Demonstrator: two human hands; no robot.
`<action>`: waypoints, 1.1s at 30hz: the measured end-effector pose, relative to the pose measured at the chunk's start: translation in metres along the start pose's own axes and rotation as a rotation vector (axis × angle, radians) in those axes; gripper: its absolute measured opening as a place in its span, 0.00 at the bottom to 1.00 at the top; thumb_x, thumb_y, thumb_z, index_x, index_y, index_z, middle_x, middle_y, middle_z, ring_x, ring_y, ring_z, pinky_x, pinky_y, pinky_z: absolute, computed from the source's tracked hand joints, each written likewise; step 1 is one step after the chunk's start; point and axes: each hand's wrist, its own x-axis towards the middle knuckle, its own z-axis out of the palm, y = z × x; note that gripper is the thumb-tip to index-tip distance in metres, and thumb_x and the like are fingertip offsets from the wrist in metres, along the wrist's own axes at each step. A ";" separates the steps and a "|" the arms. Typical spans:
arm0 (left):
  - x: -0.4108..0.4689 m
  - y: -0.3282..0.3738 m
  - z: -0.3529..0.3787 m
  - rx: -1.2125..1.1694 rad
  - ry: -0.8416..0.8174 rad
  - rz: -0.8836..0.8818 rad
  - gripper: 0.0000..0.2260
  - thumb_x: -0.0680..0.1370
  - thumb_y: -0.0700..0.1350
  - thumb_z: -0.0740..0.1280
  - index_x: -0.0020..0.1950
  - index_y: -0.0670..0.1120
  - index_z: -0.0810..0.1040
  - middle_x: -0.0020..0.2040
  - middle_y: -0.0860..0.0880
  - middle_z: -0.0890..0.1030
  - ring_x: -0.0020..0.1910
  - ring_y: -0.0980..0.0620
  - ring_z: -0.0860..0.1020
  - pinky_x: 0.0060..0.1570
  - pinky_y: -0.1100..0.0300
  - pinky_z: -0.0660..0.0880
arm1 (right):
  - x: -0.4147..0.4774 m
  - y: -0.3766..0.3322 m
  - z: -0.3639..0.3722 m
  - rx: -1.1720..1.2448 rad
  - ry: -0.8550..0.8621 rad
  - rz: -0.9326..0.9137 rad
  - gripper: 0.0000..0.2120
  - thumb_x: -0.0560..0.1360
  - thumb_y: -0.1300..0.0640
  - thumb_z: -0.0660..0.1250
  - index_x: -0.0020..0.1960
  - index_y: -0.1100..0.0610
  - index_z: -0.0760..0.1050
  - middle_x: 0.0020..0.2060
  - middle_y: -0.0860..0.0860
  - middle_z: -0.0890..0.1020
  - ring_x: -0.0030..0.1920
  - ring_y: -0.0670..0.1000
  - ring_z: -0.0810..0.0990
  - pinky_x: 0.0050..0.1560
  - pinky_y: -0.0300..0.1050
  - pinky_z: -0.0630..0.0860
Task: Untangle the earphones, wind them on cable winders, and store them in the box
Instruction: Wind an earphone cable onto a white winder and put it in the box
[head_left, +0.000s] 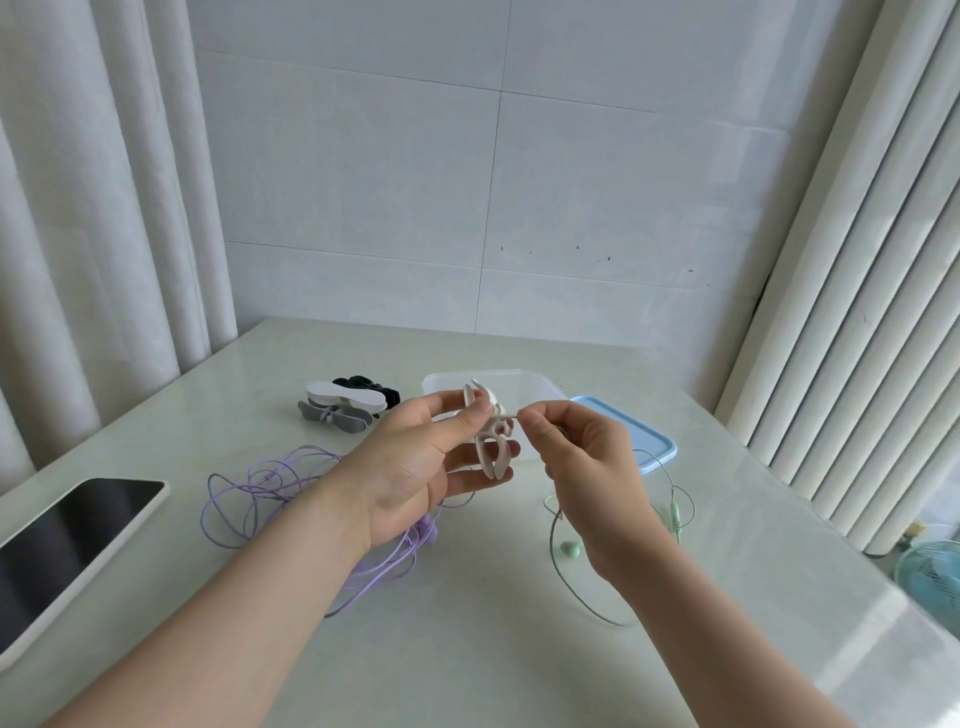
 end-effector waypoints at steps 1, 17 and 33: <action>0.000 0.000 0.000 -0.008 0.005 0.001 0.16 0.81 0.44 0.71 0.65 0.36 0.78 0.54 0.37 0.84 0.54 0.37 0.85 0.59 0.38 0.82 | 0.000 0.000 0.000 -0.008 0.009 0.001 0.07 0.83 0.56 0.69 0.49 0.58 0.84 0.29 0.43 0.74 0.30 0.43 0.68 0.32 0.32 0.67; 0.000 -0.003 -0.002 0.073 0.009 0.023 0.18 0.73 0.47 0.74 0.59 0.39 0.86 0.57 0.41 0.87 0.55 0.42 0.86 0.54 0.53 0.84 | 0.003 0.011 0.003 -0.269 0.079 -0.157 0.08 0.79 0.53 0.73 0.40 0.50 0.85 0.23 0.48 0.71 0.28 0.48 0.65 0.33 0.43 0.65; -0.001 -0.002 0.009 0.227 0.137 0.184 0.10 0.80 0.44 0.73 0.60 0.44 0.86 0.52 0.44 0.89 0.55 0.44 0.87 0.62 0.50 0.82 | -0.001 0.005 0.001 -0.382 -0.086 -0.079 0.13 0.80 0.57 0.69 0.39 0.50 0.84 0.27 0.45 0.80 0.26 0.42 0.72 0.31 0.34 0.66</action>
